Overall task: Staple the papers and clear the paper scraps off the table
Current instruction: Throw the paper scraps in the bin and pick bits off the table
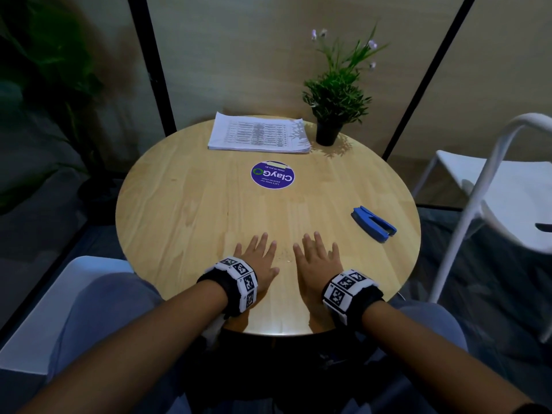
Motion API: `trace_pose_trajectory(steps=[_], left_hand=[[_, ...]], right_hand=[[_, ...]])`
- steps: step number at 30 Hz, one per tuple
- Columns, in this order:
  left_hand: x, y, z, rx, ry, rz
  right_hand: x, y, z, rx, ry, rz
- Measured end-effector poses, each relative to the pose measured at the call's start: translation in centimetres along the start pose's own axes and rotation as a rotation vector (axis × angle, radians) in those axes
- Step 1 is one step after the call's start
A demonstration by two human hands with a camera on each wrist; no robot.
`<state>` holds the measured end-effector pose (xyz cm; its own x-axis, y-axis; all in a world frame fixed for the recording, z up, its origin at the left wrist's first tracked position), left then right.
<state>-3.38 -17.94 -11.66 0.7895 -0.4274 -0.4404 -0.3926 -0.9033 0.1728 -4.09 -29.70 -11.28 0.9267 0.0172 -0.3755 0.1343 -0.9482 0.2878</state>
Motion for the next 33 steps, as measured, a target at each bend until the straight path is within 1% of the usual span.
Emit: trace_pose_trajectory(steps=[3, 5, 7, 9, 11, 13, 15, 19, 21, 23, 26, 31, 33], left_hand=[[-0.3, 1.1, 0.6, -0.004, -0.003, 0.07], [-0.4, 1.8, 0.1, -0.008, 0.019, 0.127], [-0.2, 1.5, -1.5, -0.031, 0.119, 0.137], [-0.2, 0.3, -3.4, -0.103, 0.267, 0.104], [-0.2, -0.9, -4.4, -0.189, 0.36, 0.051], [-0.1, -1.5, -4.4, -0.247, 0.36, 0.011], [0.0, -1.6, -4.1, -0.266, 0.328, -0.006], [0.7, -1.6, -3.9, -0.344, 0.328, -0.03], [1.1, -1.2, -4.1, -0.406, 0.317, -0.029], [1.6, -0.7, -4.3, -0.453, 0.295, -0.026], [2.2, -0.5, -4.6, -0.492, 0.276, -0.022], [1.9, -2.1, -4.7, -0.572, 0.307, -0.031], [1.5, -2.1, -4.5, -0.584, 0.291, -0.032]], right_hand=[[-0.4, -0.8, -0.2, 0.009, 0.011, -0.026], [-0.8, -0.8, -0.9, 0.065, 0.03, -0.043], [-0.9, 0.5, -2.4, 0.227, 0.137, -0.004], [-0.6, 2.8, -3.5, 0.446, 0.222, 0.087], [-0.2, 4.4, -3.5, 0.68, 0.181, 0.148], [-0.1, 4.6, -3.3, 0.799, 0.09, 0.146], [0.0, 4.1, -3.3, 0.832, 0.037, 0.117], [1.0, 3.7, -3.0, 0.956, 0.016, 0.163], [2.0, 3.3, -2.9, 0.99, -0.015, 0.152], [3.0, 2.6, -3.2, 0.996, -0.044, 0.122], [3.9, 2.1, -3.8, 1.002, -0.045, 0.1], [4.0, 3.1, -3.7, 1.007, -0.069, 0.048], [3.8, 3.0, -3.8, 0.975, -0.064, 0.038]])
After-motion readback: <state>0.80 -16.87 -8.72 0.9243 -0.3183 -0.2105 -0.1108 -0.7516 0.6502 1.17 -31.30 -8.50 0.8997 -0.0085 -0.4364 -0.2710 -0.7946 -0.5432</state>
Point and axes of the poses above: each hand's wrist, its own x-axis towards the middle knuckle, its own z-axis out of the palm, y = z × x, the point moved 8 cm from there along x, towards the middle knuckle, and after that the axes turned 9 degrees about z, right-handed, at the moved point
